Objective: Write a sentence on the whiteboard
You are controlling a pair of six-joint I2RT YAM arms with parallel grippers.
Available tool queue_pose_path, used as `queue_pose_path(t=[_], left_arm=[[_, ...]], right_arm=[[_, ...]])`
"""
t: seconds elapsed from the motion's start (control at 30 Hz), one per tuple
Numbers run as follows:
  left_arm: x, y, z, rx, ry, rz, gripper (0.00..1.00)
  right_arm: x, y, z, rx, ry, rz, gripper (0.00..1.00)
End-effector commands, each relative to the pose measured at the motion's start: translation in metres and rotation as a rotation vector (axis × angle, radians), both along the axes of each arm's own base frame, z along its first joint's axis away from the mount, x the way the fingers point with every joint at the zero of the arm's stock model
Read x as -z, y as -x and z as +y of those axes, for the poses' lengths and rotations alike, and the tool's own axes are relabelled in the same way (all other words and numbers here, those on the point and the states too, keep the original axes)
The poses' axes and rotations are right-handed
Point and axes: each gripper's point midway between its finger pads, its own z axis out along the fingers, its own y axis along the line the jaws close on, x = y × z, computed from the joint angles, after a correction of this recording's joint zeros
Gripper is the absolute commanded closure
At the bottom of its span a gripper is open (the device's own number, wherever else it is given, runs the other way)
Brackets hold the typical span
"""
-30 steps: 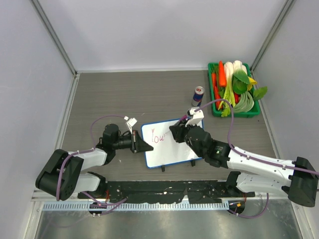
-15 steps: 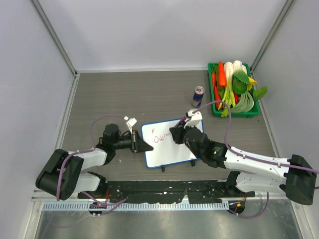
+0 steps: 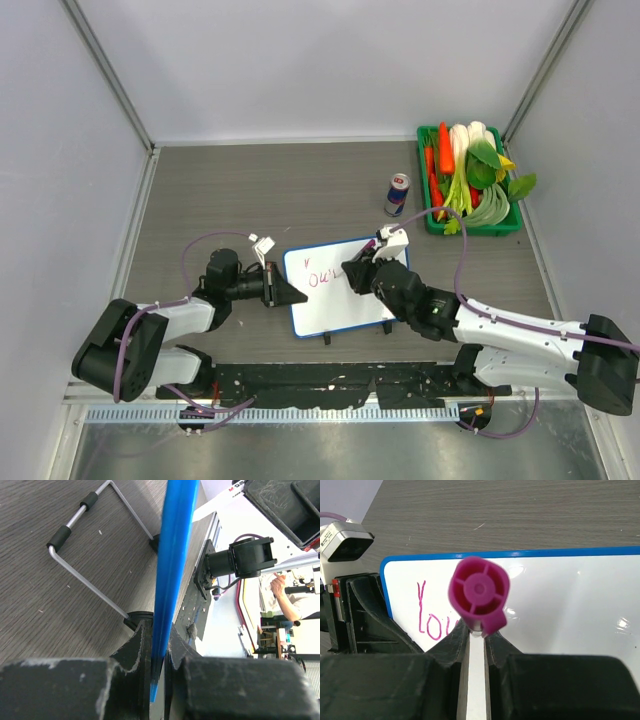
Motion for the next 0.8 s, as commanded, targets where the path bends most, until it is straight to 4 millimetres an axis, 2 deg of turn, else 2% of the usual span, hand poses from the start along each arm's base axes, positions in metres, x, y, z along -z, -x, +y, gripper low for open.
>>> queue_pose_path(t=[0.0,0.17,0.53,0.77], left_arm=[[0.023,-0.011,0.008,-0.090,-0.087,0.049,1.00],[0.023,-0.011,0.008,-0.090,-0.087,0.049,1.00],[0.024,-0.011,0.008,-0.089,-0.086,0.051,1.00],[0.024,-0.011,0.008,-0.089,-0.087,0.052,1.00]], right_arm=[[0.013,0.004,-0.005,-0.004,0.021,0.026,0.99],[0.011,0.003,-0.004,0.003,0.019,0.022,0.99],[-0.021,-0.011,-0.003,0.055,-0.012,-0.046,0.99],[-0.022,-0.014,-0.003,0.071,-0.006,-0.049,0.99]])
